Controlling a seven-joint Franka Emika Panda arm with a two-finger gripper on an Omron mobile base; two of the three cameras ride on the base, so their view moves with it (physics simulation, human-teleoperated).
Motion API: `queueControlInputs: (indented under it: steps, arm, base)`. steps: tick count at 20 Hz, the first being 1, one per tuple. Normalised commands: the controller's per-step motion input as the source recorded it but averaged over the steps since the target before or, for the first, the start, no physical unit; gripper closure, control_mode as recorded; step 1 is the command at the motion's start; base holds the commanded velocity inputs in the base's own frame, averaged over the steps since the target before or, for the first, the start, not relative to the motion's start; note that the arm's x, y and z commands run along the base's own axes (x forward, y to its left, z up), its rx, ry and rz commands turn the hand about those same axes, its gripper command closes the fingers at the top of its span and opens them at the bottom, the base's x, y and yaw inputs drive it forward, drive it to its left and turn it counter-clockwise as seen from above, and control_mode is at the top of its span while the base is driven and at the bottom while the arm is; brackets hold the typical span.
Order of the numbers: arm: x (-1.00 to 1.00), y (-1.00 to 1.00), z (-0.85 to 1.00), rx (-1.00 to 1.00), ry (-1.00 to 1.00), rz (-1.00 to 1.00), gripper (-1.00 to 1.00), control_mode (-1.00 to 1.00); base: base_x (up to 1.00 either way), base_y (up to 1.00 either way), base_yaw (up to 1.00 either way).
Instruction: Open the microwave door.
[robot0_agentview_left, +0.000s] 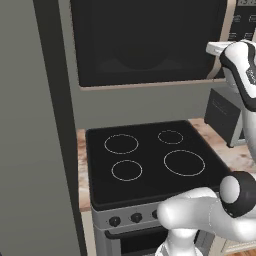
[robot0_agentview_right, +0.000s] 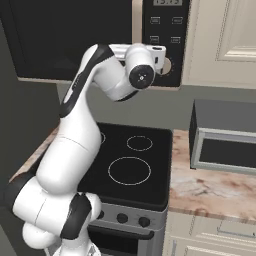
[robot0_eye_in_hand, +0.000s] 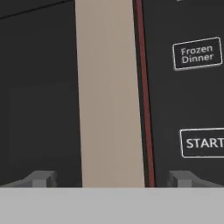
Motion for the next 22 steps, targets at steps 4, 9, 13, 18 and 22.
queueControlInputs:
  steps: [4,9,13,18,22]
  arm:
    - [0.46,0.00,0.00,0.00,0.04,0.00,-1.00,-1.00]
    - [0.41,0.00,0.00,0.00,0.02,0.00,-1.00,-1.00]
    - [0.23,0.00,0.00,0.00,0.02,0.00,1.00,-1.00]
    - [0.00,0.00,0.00,0.00,0.00,0.00,1.00,-1.00]
    - [-0.04,0.00,0.00,0.00,0.00,0.00,1.00,-1.00]
  base:
    - [0.00,0.00,0.00]
    - [0.00,0.00,0.00]
    - [0.00,0.00,0.00]
    - [0.00,0.00,0.00]
    - [0.00,0.00,0.00]
